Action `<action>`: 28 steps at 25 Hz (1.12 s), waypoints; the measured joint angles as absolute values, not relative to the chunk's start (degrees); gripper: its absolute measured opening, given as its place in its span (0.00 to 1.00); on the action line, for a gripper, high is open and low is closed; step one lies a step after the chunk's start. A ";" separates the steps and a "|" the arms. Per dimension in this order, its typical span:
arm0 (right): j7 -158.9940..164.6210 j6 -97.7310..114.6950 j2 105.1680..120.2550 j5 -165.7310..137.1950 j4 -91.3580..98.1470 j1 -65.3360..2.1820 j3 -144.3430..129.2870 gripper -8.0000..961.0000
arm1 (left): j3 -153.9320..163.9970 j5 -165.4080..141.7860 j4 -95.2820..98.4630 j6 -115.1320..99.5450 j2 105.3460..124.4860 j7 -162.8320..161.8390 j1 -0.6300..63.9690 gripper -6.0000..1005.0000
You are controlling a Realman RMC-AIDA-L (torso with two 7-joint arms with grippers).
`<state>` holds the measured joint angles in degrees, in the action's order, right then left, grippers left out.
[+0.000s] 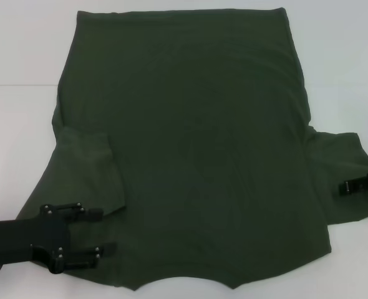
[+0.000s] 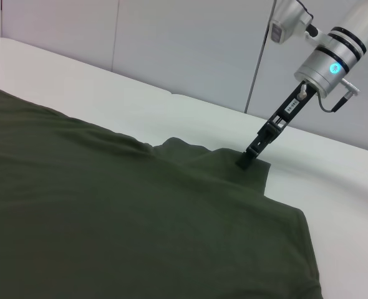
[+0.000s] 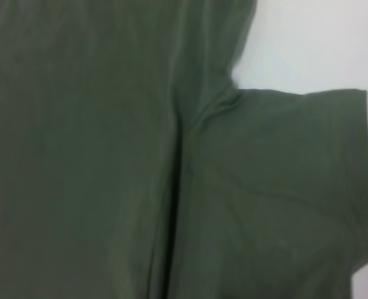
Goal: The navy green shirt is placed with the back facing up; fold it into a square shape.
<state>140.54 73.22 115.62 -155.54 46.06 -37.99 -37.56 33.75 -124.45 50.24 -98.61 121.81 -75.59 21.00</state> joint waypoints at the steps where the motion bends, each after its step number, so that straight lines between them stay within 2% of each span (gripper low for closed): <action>1: 140.54 73.24 115.67 -155.51 46.06 -38.10 -37.66 0.92 | 33.75 -124.45 50.26 -98.62 121.81 -75.58 21.00 0.75; 15: 141.21 73.36 115.80 -155.62 46.07 -37.99 -37.77 0.87 | 33.74 -124.45 50.34 -98.62 121.81 -75.59 20.93 0.75; 21: 141.24 73.56 115.52 -155.75 45.96 -37.97 -37.79 0.67 | 33.55 -124.45 50.36 -98.68 121.81 -75.59 20.97 0.75; 28: 140.97 73.57 115.49 -155.74 45.97 -38.12 -37.79 0.49 | 33.59 -124.45 50.36 -98.77 121.81 -75.58 21.00 0.75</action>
